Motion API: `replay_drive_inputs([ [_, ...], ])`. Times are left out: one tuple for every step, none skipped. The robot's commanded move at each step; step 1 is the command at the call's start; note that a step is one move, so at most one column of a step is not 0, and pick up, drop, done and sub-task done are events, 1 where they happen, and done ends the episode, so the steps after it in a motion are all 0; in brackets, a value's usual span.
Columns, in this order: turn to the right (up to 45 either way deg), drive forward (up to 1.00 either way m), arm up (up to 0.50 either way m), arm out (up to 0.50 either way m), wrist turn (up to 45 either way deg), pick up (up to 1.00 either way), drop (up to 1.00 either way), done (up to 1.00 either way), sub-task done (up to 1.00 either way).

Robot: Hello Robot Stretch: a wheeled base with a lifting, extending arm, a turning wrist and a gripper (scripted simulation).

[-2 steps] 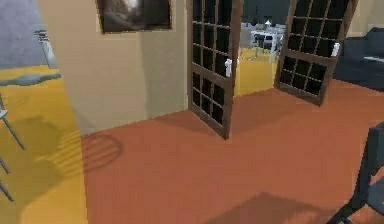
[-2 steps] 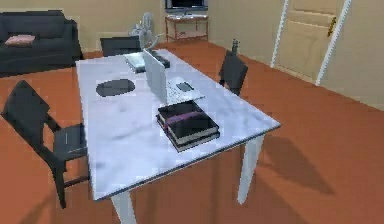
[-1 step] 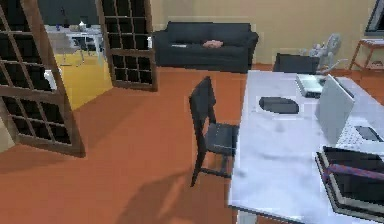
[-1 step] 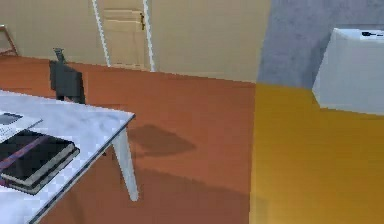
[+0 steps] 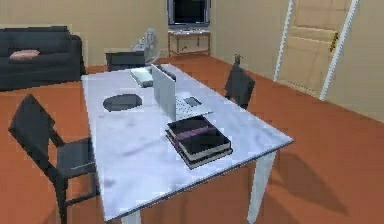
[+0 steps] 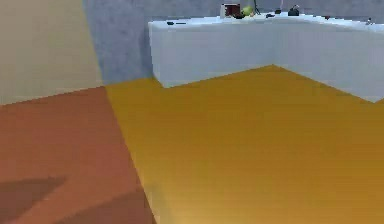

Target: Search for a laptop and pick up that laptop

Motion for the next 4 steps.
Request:
replay_drive_inputs([
  [36.0,0.00,0.00,0.00,0.0,0.00,0.00,0.00,0.00],
  [0.0,0.90,0.00,0.00,0.0,0.00,0.00,0.00,0.00],
  [-45.0,0.00,0.00,0.00,0.0,0.00,0.00,0.00,0.00],
  [-45.0,0.00,0.00,0.00,0.0,0.00,0.00,0.00,0.00],
])
